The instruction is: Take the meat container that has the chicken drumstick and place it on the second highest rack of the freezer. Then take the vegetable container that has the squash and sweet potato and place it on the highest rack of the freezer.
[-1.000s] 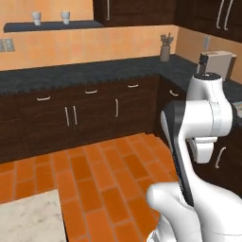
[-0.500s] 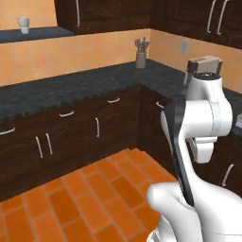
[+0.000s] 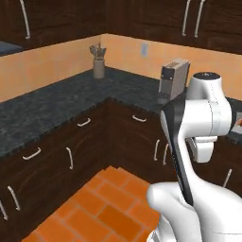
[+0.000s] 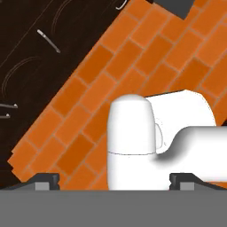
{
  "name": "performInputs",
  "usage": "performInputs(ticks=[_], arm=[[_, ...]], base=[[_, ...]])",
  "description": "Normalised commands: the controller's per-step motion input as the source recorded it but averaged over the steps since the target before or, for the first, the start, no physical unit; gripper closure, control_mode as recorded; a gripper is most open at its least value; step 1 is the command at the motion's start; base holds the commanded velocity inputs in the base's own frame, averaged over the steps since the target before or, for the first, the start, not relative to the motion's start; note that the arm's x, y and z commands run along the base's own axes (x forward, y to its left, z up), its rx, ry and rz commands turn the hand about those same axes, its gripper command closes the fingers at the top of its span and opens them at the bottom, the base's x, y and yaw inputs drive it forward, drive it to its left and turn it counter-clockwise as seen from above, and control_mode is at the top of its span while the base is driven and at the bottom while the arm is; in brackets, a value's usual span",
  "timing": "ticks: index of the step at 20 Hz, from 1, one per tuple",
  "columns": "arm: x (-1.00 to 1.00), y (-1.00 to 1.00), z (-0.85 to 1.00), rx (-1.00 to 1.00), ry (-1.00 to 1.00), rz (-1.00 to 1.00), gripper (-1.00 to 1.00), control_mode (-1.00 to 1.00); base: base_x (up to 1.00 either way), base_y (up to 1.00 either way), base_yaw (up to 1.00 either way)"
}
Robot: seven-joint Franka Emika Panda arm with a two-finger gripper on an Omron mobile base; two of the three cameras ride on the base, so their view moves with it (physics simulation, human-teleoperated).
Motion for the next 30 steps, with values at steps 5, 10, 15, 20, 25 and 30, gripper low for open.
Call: performInputs(ticks=[5, 10, 15, 20, 25, 30], arm=[[0.00, 0.00, 0.00, 0.00, 0.00, 0.00, -1.00, 1.00], [0.00, 0.00, 0.00, 0.00, 0.00, 0.00, -1.00, 1.00], [0.00, 0.00, 0.00, 0.00, 0.00, 0.00, -1.00, 1.00], [0.00, 0.00, 0.00, 0.00, 0.00, 0.00, -1.00, 1.00], [0.00, 0.00, 0.00, 0.00, 0.00, 0.00, -1.00, 1.00], [0.00, 0.00, 0.00, 0.00, 0.00, 0.00, -1.00, 1.00]], base=[[0.82, 0.44, -0.61], [0.71, 0.40, -0.65], [0.45, 0.10, -0.74], [0.50, 0.03, -0.71], [0.85, 0.03, -0.24], [0.81, 0.16, -0.14]])
